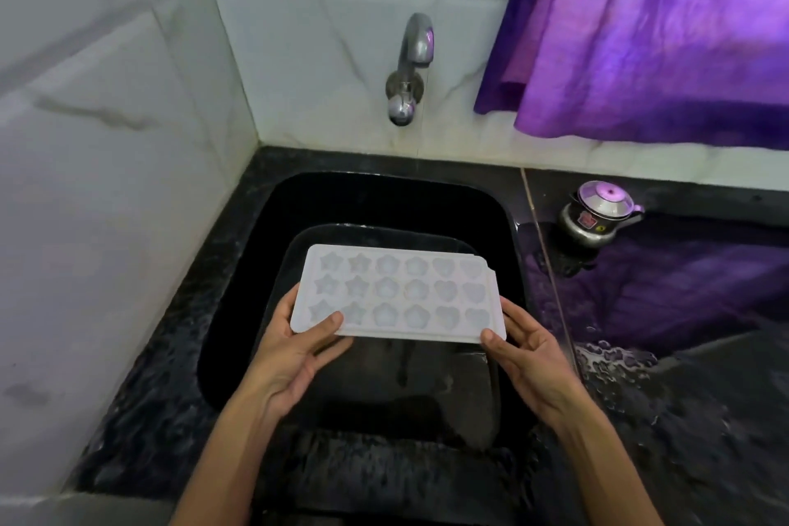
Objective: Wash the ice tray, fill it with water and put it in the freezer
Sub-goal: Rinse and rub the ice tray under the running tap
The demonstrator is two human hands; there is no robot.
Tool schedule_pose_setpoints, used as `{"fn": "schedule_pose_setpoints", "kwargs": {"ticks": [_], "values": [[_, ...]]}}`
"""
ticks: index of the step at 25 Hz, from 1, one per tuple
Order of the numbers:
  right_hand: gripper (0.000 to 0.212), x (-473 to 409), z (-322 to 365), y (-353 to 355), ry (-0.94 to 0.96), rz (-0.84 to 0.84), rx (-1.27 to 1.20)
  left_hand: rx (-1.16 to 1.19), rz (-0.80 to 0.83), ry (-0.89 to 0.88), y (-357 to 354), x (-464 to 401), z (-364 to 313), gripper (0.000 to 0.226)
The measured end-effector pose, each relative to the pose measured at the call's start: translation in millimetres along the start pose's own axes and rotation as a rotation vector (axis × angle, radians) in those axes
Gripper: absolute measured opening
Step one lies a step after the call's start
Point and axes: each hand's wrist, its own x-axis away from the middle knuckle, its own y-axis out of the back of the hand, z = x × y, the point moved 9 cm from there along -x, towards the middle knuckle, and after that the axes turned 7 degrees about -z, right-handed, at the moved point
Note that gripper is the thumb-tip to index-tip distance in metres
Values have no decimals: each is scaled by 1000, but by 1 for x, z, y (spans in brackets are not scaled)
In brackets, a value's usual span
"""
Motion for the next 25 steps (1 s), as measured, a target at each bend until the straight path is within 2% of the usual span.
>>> {"fn": "schedule_pose_setpoints", "kwargs": {"ticks": [4, 7, 10, 12, 14, 17, 19, 22, 25], "values": [[60, -26, 7, -7, 9, -26, -18, 86, -17, 35, -15, -31, -5, 67], [59, -38, 10, -11, -52, 8, -1, 163, -39, 95, -20, -46, -6, 69], [38, -56, 25, -16, -142, 50, 114, 211, -57, 134, -20, -56, -8, 69], [22, -84, 58, -14, -82, -24, 198, 247, -57, 132, -20, -61, -12, 65], [16, -118, 109, -27, 41, -98, 221, 256, -61, 111, -22, -65, -18, 59], [24, -169, 168, -77, 111, -50, 187, 230, -80, 83, -28, -73, -24, 55], [30, -198, 180, -118, 16, 40, 155, 222, -87, 77, -32, -78, -26, 55], [68, -229, 164, -164, -190, 129, 115, 209, -88, 79, -38, -84, -26, 60], [83, -247, 143, -192, -328, 162, 17, 194, -81, 84, -43, -89, -24, 67]]}}
